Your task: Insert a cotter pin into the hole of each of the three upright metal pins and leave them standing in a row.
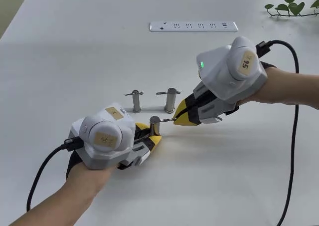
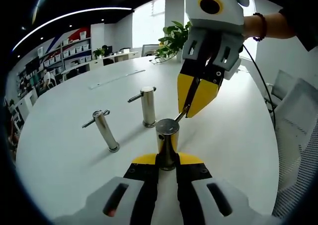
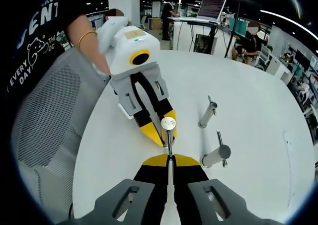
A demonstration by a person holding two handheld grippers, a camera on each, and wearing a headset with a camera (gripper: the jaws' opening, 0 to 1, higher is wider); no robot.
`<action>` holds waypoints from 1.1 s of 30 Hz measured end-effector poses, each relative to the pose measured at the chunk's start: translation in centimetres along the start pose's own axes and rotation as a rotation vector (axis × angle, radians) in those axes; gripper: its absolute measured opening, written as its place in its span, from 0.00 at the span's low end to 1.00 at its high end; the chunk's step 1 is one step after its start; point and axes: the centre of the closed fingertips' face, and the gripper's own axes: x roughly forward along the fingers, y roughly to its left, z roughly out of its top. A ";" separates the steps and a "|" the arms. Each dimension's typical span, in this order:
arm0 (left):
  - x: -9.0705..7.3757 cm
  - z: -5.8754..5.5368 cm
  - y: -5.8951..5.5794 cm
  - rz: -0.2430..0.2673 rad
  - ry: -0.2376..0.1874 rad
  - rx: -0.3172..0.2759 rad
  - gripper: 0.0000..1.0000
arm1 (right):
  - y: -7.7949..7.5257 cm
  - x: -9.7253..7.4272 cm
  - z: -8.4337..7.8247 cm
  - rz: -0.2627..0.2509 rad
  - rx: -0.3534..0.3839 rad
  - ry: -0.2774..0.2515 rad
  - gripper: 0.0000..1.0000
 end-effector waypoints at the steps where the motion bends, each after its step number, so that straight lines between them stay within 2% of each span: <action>1: 0.0 0.0 0.0 0.000 0.000 0.000 0.11 | 0.0 0.0 0.0 0.000 0.002 -0.001 0.00; 4: 0.0 0.0 0.0 0.001 0.001 -0.001 0.11 | 0.2 -0.1 0.2 -0.001 -0.003 0.003 0.00; 8: 0.0 0.0 -0.1 0.001 0.001 0.005 0.11 | 0.8 0.4 1.2 0.008 -0.026 -0.004 0.00; 11: 0.1 0.0 -0.1 0.001 0.001 0.005 0.11 | 0.7 0.6 1.5 0.009 -0.027 -0.005 0.00; 23: 0.0 0.0 -0.1 0.008 -0.022 -0.013 0.11 | 0.5 1.0 1.7 0.015 -0.003 -0.007 0.00; 26: 0.0 0.0 -0.1 0.008 -0.026 -0.014 0.11 | 0.5 1.1 1.6 0.009 0.015 0.001 0.00; 28: 0.0 0.0 -0.1 0.010 -0.025 -0.012 0.11 | 0.5 1.2 0.9 -0.002 0.028 0.037 0.06; 30: 0.0 0.0 -0.1 0.010 -0.025 -0.011 0.11 | 0.5 1.3 0.4 -0.005 0.030 0.041 0.09; 33: 0.0 0.0 -0.1 0.011 -0.026 -0.011 0.11 | 0.5 1.0 0.1 -0.008 0.045 0.033 0.07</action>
